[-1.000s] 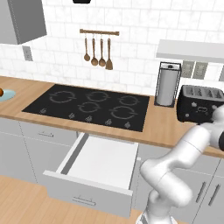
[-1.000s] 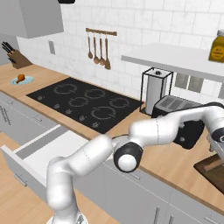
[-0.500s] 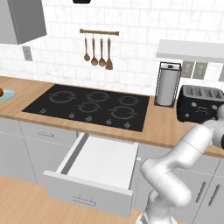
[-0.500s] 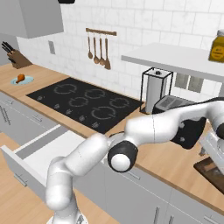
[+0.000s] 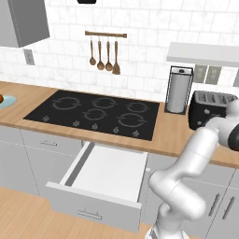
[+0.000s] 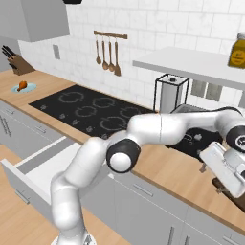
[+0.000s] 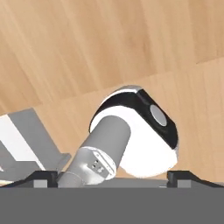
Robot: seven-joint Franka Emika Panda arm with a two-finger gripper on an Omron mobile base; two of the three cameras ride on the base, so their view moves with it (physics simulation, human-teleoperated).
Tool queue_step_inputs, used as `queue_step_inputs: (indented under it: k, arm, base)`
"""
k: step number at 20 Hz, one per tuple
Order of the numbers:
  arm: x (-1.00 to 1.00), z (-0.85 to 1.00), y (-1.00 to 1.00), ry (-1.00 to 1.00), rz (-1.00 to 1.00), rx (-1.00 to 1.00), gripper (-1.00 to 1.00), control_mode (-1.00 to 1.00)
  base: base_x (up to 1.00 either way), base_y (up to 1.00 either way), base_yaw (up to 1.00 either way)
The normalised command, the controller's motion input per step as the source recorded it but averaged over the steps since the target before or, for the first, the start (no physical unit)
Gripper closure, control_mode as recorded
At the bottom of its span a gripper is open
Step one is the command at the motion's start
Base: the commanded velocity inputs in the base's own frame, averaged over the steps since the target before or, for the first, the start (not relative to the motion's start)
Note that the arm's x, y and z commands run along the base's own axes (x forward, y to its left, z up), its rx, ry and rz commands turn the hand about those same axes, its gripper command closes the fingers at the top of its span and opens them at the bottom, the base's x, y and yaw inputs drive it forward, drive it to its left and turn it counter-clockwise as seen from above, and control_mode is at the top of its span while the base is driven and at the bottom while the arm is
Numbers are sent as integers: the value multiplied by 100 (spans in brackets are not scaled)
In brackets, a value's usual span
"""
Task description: Pick up the knife from the drawer and place it on the cutting board. Then place the meat from the plate to the cutting board.
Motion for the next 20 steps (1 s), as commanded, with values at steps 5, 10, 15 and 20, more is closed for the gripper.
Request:
queue_step_inputs:
  k: [5,10,15,20]
  arm:
    - [-3,0,100,0,27,-13,-100,-100]
    - [-13,5,100,-1,25,-17,-100,-100]
    - [-16,24,100,-2,21,-15,-100,-100]
    - [-7,48,91,0,16,-12,-100,-100]
  base:
    - [0,0,0]
    - [0,0,0]
    - [0,0,0]
    - [0,0,0]
